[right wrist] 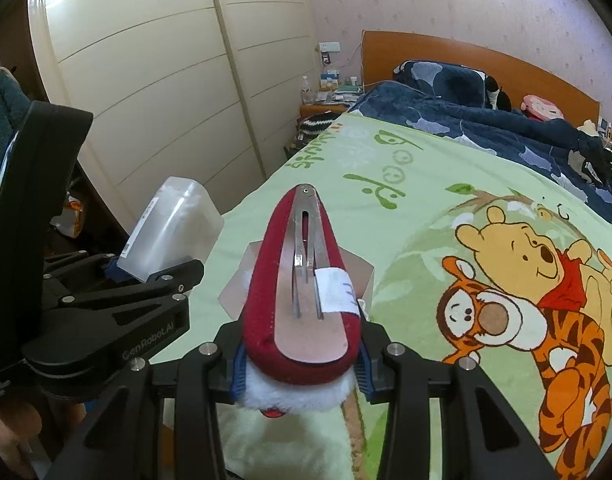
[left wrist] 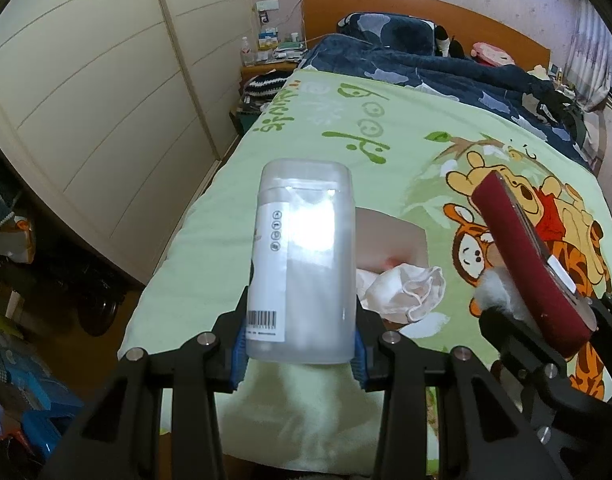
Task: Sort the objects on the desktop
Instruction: 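Carry the clear container and red clip with both tools over the paper box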
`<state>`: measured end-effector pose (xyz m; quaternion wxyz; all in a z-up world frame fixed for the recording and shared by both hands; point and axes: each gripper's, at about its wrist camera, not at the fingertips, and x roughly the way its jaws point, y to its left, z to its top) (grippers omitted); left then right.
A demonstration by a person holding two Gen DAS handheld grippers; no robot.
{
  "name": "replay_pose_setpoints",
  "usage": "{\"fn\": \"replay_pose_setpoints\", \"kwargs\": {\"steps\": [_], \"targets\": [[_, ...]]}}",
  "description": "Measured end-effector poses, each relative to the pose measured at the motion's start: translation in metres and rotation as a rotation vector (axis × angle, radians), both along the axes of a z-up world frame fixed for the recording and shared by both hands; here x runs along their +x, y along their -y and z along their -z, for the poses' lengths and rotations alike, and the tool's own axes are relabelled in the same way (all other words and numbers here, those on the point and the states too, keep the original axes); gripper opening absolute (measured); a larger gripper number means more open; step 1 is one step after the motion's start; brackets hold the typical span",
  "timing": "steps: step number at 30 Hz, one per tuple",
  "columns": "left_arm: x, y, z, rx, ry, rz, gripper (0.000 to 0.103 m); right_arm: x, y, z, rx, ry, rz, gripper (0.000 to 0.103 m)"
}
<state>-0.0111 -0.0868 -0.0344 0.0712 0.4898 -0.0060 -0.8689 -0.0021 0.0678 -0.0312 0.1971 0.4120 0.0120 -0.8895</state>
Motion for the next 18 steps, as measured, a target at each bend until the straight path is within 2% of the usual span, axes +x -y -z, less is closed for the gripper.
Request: {"fn": "replay_pose_setpoints", "kwargs": {"steps": [18], "targets": [[-0.020,0.003,0.015,0.004,0.038,0.002,0.041,-0.018,0.008,0.009,0.005,0.030,-0.009,0.042]]}}
